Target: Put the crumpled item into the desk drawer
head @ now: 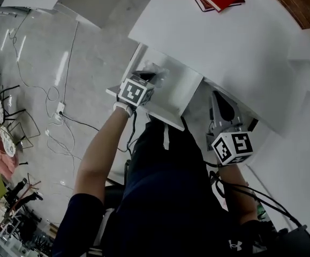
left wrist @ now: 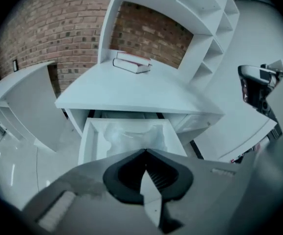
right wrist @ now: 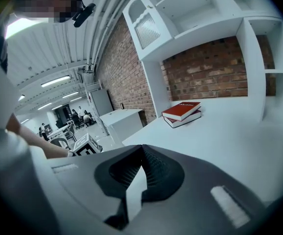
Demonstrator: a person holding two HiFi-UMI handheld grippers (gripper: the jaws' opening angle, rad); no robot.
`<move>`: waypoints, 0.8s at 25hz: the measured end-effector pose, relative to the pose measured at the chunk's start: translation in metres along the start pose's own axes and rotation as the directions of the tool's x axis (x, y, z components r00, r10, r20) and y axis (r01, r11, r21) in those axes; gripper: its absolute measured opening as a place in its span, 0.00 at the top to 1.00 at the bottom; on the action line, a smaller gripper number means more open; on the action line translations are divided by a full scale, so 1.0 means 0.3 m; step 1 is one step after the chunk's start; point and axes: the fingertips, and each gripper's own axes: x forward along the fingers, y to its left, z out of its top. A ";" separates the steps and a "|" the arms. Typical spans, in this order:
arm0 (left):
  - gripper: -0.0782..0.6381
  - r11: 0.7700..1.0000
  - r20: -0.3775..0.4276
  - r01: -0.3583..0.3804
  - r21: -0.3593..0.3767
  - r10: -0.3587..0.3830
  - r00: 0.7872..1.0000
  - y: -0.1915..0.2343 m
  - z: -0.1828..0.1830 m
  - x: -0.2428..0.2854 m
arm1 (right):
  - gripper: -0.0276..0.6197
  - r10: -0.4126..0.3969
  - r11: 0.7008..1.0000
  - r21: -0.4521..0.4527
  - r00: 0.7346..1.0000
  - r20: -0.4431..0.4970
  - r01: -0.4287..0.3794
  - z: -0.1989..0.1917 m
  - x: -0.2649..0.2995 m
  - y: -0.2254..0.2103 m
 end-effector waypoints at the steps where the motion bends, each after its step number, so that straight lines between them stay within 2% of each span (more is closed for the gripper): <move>1: 0.89 1.000 -0.028 0.001 0.014 -0.001 1.000 0.004 -0.005 0.028 | 0.95 -0.012 1.000 0.009 1.000 -0.003 0.012 -0.007 -0.001 -0.017; 3: 0.89 0.999 -0.077 0.010 0.033 -0.008 0.997 0.003 -0.015 0.080 | 0.95 -0.033 0.999 0.022 0.999 -0.003 0.033 -0.015 -0.004 -0.046; 8: 0.89 0.998 -0.175 0.064 0.007 -0.062 0.983 -0.009 -0.054 0.203 | 0.95 -0.056 0.997 0.050 0.998 -0.010 0.056 -0.035 -0.005 -0.088; 13: 0.89 0.998 -0.264 -0.005 0.068 0.023 0.964 0.099 -0.114 0.316 | 0.95 -0.082 0.993 0.077 0.996 -0.047 0.085 -0.086 -0.007 -0.141; 18: 0.89 0.998 -0.307 0.029 0.057 -0.010 0.952 0.109 -0.161 0.413 | 0.95 -0.104 0.989 0.094 0.990 -0.091 0.112 -0.135 -0.002 -0.182; 20: 0.89 0.996 -0.318 0.030 0.080 -0.003 0.948 0.117 -0.170 0.440 | 0.95 -0.106 0.989 0.094 0.989 -0.104 0.116 -0.133 -0.003 -0.187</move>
